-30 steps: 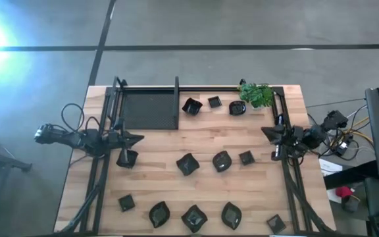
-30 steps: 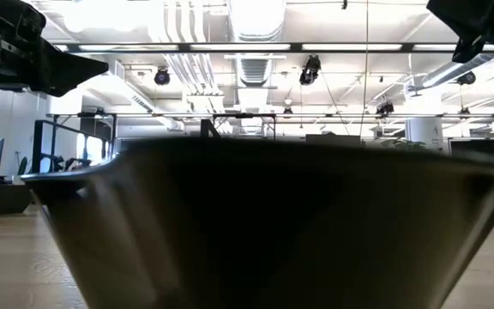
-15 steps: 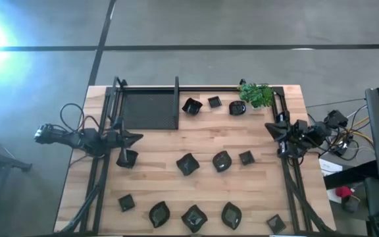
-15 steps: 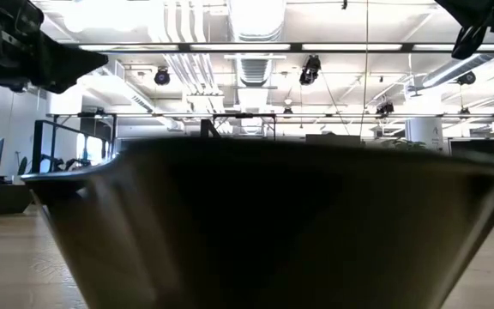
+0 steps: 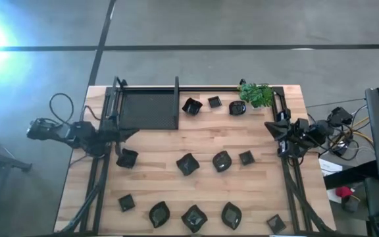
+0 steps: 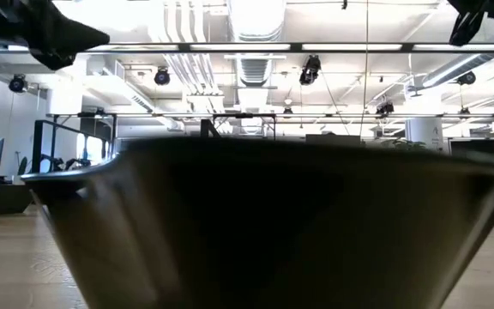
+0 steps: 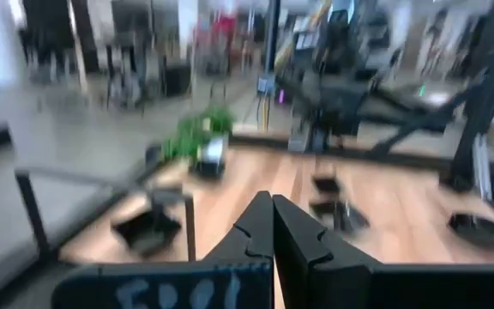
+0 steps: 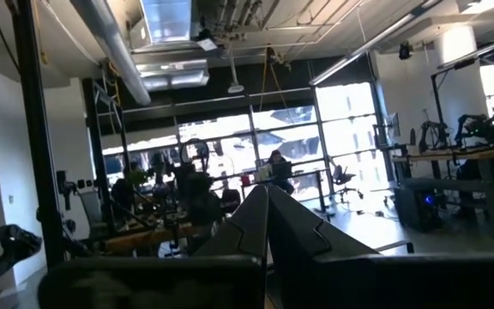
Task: Pick & Place Mini shaped plates
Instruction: Stack the black distorted square plate on top of the black distorted square plate on the table
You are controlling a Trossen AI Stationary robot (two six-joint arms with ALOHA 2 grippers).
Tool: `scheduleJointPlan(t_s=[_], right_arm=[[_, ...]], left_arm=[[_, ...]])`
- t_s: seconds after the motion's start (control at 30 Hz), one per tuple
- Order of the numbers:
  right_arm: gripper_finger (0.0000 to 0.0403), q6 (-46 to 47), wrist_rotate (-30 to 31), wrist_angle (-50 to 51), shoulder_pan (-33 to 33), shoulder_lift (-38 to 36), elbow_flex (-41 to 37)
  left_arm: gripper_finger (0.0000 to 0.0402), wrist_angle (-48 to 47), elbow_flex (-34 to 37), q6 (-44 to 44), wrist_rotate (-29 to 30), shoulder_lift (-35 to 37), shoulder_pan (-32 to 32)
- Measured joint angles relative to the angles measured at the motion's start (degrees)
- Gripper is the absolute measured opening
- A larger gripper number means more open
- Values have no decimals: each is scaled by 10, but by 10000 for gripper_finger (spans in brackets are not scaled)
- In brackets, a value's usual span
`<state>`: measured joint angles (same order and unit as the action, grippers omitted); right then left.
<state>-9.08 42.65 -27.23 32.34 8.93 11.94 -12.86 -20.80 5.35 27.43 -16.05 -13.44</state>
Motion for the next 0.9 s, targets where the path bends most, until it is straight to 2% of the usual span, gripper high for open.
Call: scheduleJointPlan(t_s=[0.23, 0.47, 0.6, 0.7, 0.8, 0.9], right_arm=[[8, -3, -1, 79, 0, 46, 64], [8, 0, -2, 215, 0, 74, 146], [8, 33, -2, 272, 0, 88, 182], [8, 46, -2, 291, 0, 99, 202], [8, 29, -2, 301, 0, 110, 215], [8, 22, -2, 301, 0, 119, 224]], left_arm=[[0, -160, -135, 112, 12, -159, 0], [0, -372, -250, 291, 3, -284, 0], [0, -472, -282, 393, -34, -333, 0], [0, -521, -290, 421, -70, -358, 0], [0, -548, -287, 462, -103, -375, 0], [0, -577, -287, 523, -111, -386, 0]])
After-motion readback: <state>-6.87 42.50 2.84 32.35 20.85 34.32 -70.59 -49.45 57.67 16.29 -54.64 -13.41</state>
